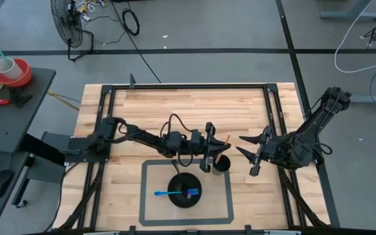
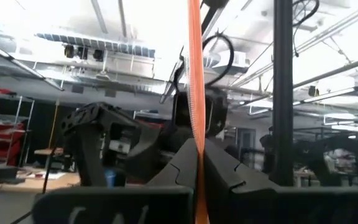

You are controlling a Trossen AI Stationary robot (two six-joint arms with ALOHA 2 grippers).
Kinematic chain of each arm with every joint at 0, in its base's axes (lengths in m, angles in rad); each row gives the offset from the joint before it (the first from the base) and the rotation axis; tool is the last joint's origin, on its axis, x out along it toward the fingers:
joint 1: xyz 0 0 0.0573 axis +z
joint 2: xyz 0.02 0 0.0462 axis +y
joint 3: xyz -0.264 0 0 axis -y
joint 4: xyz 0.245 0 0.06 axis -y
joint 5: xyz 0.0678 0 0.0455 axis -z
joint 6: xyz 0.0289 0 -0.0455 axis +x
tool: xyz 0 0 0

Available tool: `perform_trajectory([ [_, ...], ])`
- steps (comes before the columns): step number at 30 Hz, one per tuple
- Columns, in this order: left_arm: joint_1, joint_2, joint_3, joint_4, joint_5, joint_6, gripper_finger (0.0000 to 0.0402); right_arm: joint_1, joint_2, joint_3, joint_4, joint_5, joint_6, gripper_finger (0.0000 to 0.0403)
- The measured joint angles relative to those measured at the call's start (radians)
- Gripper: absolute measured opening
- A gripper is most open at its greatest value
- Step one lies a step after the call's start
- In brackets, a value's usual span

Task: Pick & Place Utensil
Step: Put the orange straw into the black cup on the transparent mat

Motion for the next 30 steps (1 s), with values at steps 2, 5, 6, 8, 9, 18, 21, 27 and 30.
perform_trajectory([
  [2, 0.001, 0.004, 0.0, -0.009, -0.002, -0.001, 0.0014, 0.0, 0.0, 0.0, 0.0, 0.0, 0.003, 0.0185],
  [5, 0.002, 0.016, 0.001, -0.006, -0.003, 0.0, 0.0014, 0.0, 0.0, 0.0, 0.002, 0.0, 0.003, 0.0185],
  [6, 0.002, 0.022, 0.0, -0.012, -0.003, 0.0, 0.0014, 0.0, 0.0, 0.0, 0.003, 0.0, 0.003, 0.0185],
  [8, 0.002, 0.035, 0.0, -0.013, -0.003, 0.0, 0.0014, 0.0, 0.0, 0.0, 0.004, 0.0, 0.008, 0.0185],
  [9, 0.001, 0.041, 0.0, -0.005, -0.003, 0.0, 0.0014, 0.0, 0.0, 0.0, 0.003, 0.0, 0.01, 0.0185],
  [18, 0.003, 0.067, 0.0, -0.052, 0.017, 0.006, 0.0014, 0.0, 0.0, 0.0, 0.005, 0.0, 0.025, 0.0185],
  [21, 0.004, 0.067, 0.0, -0.085, 0.027, 0.009, 0.0017, 0.0, 0.0, 0.0, 0.005, -0.001, 0.025, 0.0185],
  [27, 0.009, 0.067, 0.0, -0.113, 0.027, 0.027, 0.007, 0.003, 0.0, 0.0, 0.016, -0.003, 0.025, 0.0185],
  [30, 0.011, 0.066, 0.0, -0.141, 0.027, 0.049, 0.0103, 0.011, -0.005, 0.0, 0.025, -0.004, 0.025, 0.0185],
])
